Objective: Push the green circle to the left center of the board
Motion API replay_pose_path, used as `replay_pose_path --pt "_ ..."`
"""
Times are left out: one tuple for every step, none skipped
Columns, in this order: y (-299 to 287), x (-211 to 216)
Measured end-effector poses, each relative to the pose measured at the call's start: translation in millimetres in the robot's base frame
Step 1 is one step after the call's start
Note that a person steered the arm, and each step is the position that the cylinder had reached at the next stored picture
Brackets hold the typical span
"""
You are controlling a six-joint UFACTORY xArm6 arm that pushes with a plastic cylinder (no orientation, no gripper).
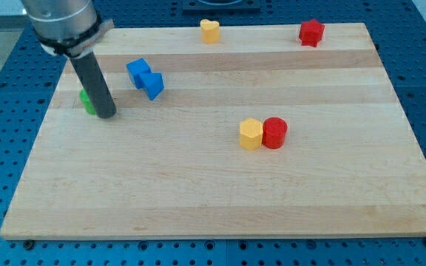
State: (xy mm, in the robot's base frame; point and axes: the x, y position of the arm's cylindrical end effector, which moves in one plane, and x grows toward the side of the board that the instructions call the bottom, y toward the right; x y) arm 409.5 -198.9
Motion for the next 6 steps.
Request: replay_pose_path --pt "2.8 13.0" --pt "23.8 13.2" --pt "24.3 -18.7" --pt "2.8 -28.6" --pt "-34.1 -28.6" --pt "-40.4 -28.6"
